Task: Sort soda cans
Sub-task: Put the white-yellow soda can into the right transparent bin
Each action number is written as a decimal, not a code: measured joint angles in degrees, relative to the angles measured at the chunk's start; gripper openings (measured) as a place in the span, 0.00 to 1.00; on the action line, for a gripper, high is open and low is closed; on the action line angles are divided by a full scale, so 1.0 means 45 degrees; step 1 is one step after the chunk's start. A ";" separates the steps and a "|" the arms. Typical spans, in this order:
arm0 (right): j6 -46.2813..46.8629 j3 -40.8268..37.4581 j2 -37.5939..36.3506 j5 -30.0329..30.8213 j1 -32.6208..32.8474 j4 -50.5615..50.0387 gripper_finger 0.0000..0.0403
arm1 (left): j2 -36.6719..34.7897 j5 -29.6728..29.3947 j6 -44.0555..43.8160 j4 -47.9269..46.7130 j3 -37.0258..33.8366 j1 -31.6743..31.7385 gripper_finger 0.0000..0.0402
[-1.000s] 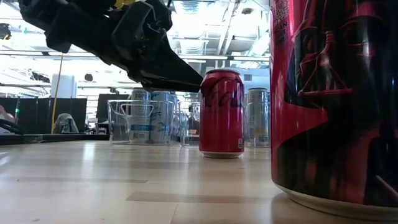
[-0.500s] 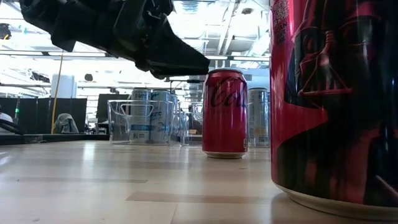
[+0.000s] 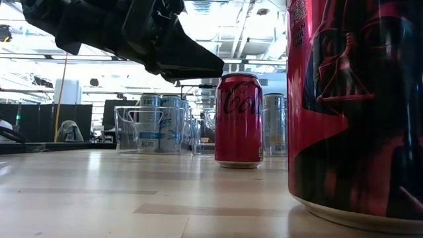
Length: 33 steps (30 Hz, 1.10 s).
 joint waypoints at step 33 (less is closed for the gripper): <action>-0.2025 0.3731 0.4322 -0.0649 0.2767 -0.5215 0.76 | 0.0000 0.0000 -0.0374 -0.0131 0.0000 -0.0175 0.44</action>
